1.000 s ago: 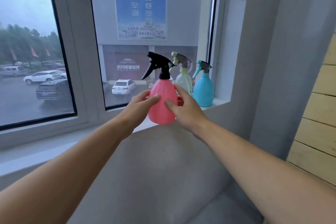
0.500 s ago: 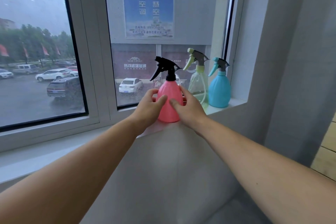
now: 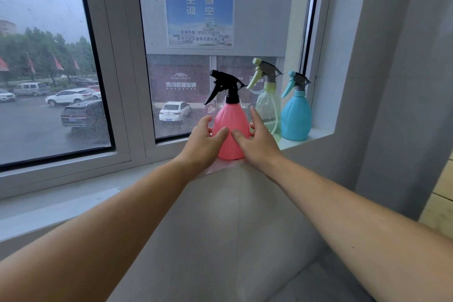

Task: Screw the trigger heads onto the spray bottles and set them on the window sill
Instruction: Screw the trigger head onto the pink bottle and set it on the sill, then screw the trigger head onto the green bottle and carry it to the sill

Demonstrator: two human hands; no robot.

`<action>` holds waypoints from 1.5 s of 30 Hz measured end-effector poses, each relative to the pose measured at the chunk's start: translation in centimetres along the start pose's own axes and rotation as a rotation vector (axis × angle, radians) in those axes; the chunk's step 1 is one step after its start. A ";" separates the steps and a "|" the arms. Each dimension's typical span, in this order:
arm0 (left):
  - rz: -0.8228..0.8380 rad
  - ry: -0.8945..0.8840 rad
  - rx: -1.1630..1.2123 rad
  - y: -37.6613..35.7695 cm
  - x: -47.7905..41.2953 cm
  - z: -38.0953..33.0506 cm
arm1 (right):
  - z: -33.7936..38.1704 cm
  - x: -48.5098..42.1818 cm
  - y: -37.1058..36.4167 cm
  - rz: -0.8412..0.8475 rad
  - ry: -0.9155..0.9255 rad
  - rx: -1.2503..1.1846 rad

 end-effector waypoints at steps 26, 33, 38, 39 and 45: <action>0.471 0.266 -0.486 -13.9 11.5 19.1 | -20.6 20.9 4.0 -0.004 -0.472 0.019; 0.665 0.656 -0.601 -18.2 12.9 34.6 | -32.9 30.8 -0.2 0.059 -0.801 -0.007; 0.731 0.789 -0.661 -20.9 13.1 42.5 | -40.5 34.2 -3.8 0.120 -0.934 -0.001; 0.726 0.799 -0.673 -21.4 13.1 43.6 | -41.6 34.5 -4.5 0.145 -0.952 0.000; 0.769 0.886 -0.742 -23.5 13.9 48.2 | -46.4 35.1 -8.2 0.217 -0.996 0.016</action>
Point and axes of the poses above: each hand's wrist, its own x-axis away from the middle knuckle, its own y-axis out of the back of the hand, z = x × y, the point moved 5 cm from there along -x, towards the middle knuckle, and after that the axes turned 9 degrees about y, right-handed, at the moved point
